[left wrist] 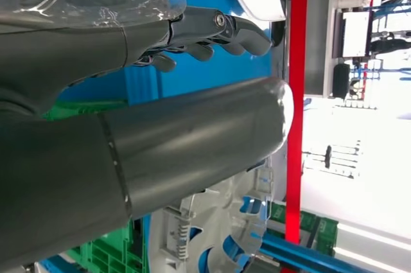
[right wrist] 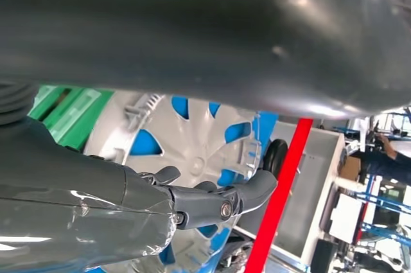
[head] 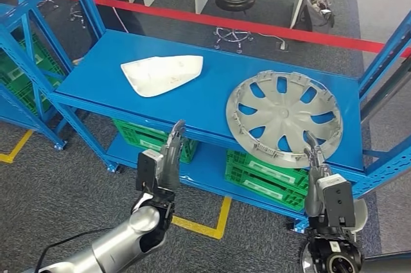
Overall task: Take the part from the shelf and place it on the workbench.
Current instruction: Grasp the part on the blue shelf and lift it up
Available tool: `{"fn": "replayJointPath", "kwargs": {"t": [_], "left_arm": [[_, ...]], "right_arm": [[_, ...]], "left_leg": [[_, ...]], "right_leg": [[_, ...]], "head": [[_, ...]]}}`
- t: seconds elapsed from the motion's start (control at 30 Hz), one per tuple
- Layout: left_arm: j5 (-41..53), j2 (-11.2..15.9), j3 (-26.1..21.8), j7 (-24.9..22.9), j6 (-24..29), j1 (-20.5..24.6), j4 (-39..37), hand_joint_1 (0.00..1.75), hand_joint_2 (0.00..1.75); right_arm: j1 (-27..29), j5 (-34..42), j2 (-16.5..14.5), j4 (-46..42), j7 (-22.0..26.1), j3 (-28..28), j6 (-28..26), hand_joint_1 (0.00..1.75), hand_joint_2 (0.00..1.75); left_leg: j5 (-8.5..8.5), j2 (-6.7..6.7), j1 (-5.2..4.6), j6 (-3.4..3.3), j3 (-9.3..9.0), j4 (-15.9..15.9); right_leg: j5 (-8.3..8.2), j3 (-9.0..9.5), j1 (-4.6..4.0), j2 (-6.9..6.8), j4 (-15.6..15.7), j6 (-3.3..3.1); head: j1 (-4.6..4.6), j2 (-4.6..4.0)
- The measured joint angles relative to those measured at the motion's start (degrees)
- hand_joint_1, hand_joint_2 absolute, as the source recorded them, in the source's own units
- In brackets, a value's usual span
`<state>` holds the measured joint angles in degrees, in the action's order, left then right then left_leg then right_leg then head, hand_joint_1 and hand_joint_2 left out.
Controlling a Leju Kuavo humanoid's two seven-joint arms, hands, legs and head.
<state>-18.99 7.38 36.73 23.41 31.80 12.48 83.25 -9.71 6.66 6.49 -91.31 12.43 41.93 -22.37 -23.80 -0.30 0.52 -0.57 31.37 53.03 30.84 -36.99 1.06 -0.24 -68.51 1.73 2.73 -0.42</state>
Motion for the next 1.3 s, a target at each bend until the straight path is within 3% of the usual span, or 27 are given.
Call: {"fn": "replayJointPath", "kwargs": {"t": [0.07,0.1,0.17,0.27,0.33,0.4,0.43,0.47,0.5,0.57,0.63,0.77,0.83,0.9,0.93,0.97,1.0,1.07,1.1,1.13,1.2,1.3], "left_arm": [[0.0,0.0,0.0,0.0,0.0,0.0,0.0,0.0,0.0],[0.0,-0.1,0.0,0.1,0.0,0.0,0.0,0.0,0.0],[-0.1,-0.1,0.0,0.2,-0.1,0.1,0.0,0.0,0.0],[-0.2,0.0,0.0,0.3,-0.1,0.2,0.0,0.0,0.0],[-0.2,0.0,0.0,0.3,0.0,0.3,0.0,0.0,0.0],[-0.2,0.0,0.0,0.3,0.0,0.2,0.0,0.0,0.0],[-0.2,0.1,0.0,0.3,0.0,0.0,0.0,0.0,0.0],[-0.3,0.1,0.0,0.3,0.0,-0.1,0.0,0.0,0.0],[-0.3,0.2,0.0,0.3,0.0,-0.1,0.0,0.0,0.0],[-0.2,0.2,0.0,0.4,0.0,-0.1,0.0,0.0,0.0],[-0.2,0.2,0.0,0.4,0.0,-0.1,0.0,0.0,0.0],[-0.2,0.2,0.0,0.4,0.0,0.0,0.0,0.0,0.0],[-0.2,0.2,0.0,0.4,0.0,0.0,0.0,0.0,0.0],[-0.2,0.1,0.0,0.4,0.0,0.0,0.0,0.0,0.0],[-0.2,0.1,0.0,0.4,0.0,-0.1,0.0,0.0,0.0],[-0.2,0.1,0.0,0.4,0.0,-0.1,0.0,0.0,0.0],[-0.2,0.1,0.0,0.4,0.0,-0.1,0.0,0.0,0.0],[-0.2,0.1,0.0,0.4,0.0,-0.1,0.0,0.0,0.0],[-0.2,0.1,0.0,0.4,0.0,-0.1,0.0,0.0,0.0],[-0.2,0.1,0.0,0.5,0.0,-0.1,0.0,0.0,0.0],[-0.2,0.1,0.0,0.5,0.0,-0.1,0.0,0.0,0.0],[-0.2,0.1,0.0,0.5,0.0,-0.1,0.0,0.0,0.0]], "right_arm": [[0.0,0.2,0.0,0.0,0.1,0.0,-0.1,0.0,0.0],[-0.1,0.3,0.0,0.0,0.1,0.0,-0.1,0.0,0.0],[-0.1,0.5,0.0,0.0,0.2,0.0,-0.4,0.0,0.0],[-0.2,0.5,0.0,0.0,0.3,0.0,-0.8,0.0,0.0],[-0.3,0.5,0.0,0.0,0.2,0.0,-1.0,0.0,0.0],[-0.3,0.5,0.0,0.0,0.1,0.0,-1.2,0.0,0.0],[-0.2,0.5,0.0,0.0,0.0,0.0,-1.3,0.0,0.0],[-0.2,0.5,0.0,0.0,-0.1,0.0,-1.4,0.0,0.0],[-0.1,0.5,0.0,0.0,-0.2,0.0,-1.4,0.0,0.0],[-0.1,0.4,0.0,0.0,-0.3,0.0,-1.5,0.0,0.0],[-0.1,0.4,0.0,0.0,-0.3,0.0,-1.5,0.0,0.0],[-0.2,0.4,0.0,-0.1,-0.3,0.0,-1.5,0.0,0.0],[-0.2,0.3,0.0,-0.1,-0.3,0.0,-1.5,0.0,0.0],[-0.2,0.3,0.0,-0.1,-0.3,0.0,-1.5,0.0,0.0],[-0.1,0.4,0.0,-0.1,-0.3,0.0,-1.5,0.0,0.0],[0.0,0.4,0.0,-0.1,-0.3,0.0,-1.5,0.0,0.0],[0.0,0.4,0.0,-0.1,-0.3,0.0,-1.5,0.0,0.0],[0.0,0.4,0.0,-0.1,-0.3,0.0,-1.5,0.0,0.0],[0.0,0.4,0.0,-0.1,-0.3,0.0,-1.5,0.0,0.0],[0.0,0.4,0.0,-0.1,-0.3,0.0,-1.6,0.0,0.0],[0.0,0.4,0.0,-0.1,-0.5,0.0,-1.6,0.0,0.0],[0.0,0.4,0.0,-0.1,-1.1,0.0,-1.6,0.0,0.0]], "left_leg": [[-0.61,-0.31,-0.12,0.32,-0.86,0.0],[-0.82,-0.43,-0.17,0.57,-1.05,0.1],[-0.94,-0.56,-0.2,1.12,-0.94,0.1],[-1.76,-0.37,-0.15,2.0,-0.6,1.2],[-4.58,-0.19,-0.05,2.43,2.26,7.0],[-7.69,-0.14,0.03,2.73,7.32,15.7],[-7.99,-0.14,0.06,2.82,9.17,18.2],[-7.09,-0.13,0.07,2.84,9.87,18.5],[-5.03,-0.11,0.07,2.77,9.24,16.2],[-0.15,0.05,0.02,2.43,5.46,7.4],[1.87,0.21,-0.12,1.95,2.81,1.4],[1.33,0.13,-0.18,0.69,2.06,0.3],[1.1,0.15,0.03,0.07,1.46,0.0],[0.73,0.14,-0.02,-0.29,1.07,0.0],[0.54,0.1,-0.04,-0.33,0.87,0.0],[0.32,0.03,-0.06,-0.33,0.6,0.1],[0.08,-0.06,-0.06,-0.25,0.23,0.1],[-0.51,-0.23,-0.07,0.05,-0.64,0.1],[-0.77,-0.31,-0.16,0.27,-0.91,0.1],[-0.95,-0.36,-0.25,0.51,-0.97,0.2],[-1.07,-0.41,-0.39,0.99,-0.76,0.4],[-1.11,-0.34,-0.45,0.67,-0.73,0.5]], "right_leg": [[-4.77,3.36,-0.17,0.14,8.5,-0.55],[-5.89,4.88,-0.31,0.23,11.7,-0.84],[-5.77,6.01,-0.64,0.39,13.8,-1.2],[-5.8,6.69,-0.26,0.53,14.5,-1.9],[-5.8,7.12,-0.02,0.44,14.9,-2.38],[-5.6,7.17,-0.07,0.35,14.9,-2.69],[-5.48,7.24,-0.09,0.34,14.9,-2.75],[-5.32,7.4,-0.09,0.37,14.9,-2.75],[-5.12,7.67,-0.08,0.43,14.9,-2.69],[-4.53,8.28,-0.21,0.54,14.9,-2.33],[-4.0,8.52,-0.49,0.62,14.8,-1.82],[-2.76,8.41,-0.41,0.48,14.1,-0.69],[0.05,6.12,-0.35,0.46,8.7,-0.27],[3.57,1.64,-0.38,0.46,-0.3,-0.05],[4.18,-0.24,-0.37,0.46,-3.4,0.0],[3.57,-1.14,-0.37,0.46,-4.2,-0.02],[1.72,-0.79,-0.36,0.45,-2.5,-0.12],[-3.48,2.39,-0.39,0.48,5.8,-0.55],[-5.18,4.01,-0.49,0.51,9.6,-0.78],[-5.92,5.22,-0.6,0.55,12.2,-1.03],[-5.65,5.98,-0.78,0.68,13.7,-1.36],[-5.61,6.01,-0.65,0.94,13.9,-1.31]], "head": [[-0.05,0.0],[-0.11,0.0],[-0.16,0.0],[-0.01,0.0],[0.38,0.0],[0.72,0.0],[0.8,0.0],[0.88,0.0],[0.98,0.0],[1.21,0.0],[1.23,0.0],[0.81,0.0],[0.4,0.0],[0.04,0.0],[0.01,0.0],[-0.01,0.0],[-0.02,0.0],[-0.08,0.0],[-0.13,0.0],[-0.19,0.0],[-0.18,0.0],[0.02,0.0]]}}
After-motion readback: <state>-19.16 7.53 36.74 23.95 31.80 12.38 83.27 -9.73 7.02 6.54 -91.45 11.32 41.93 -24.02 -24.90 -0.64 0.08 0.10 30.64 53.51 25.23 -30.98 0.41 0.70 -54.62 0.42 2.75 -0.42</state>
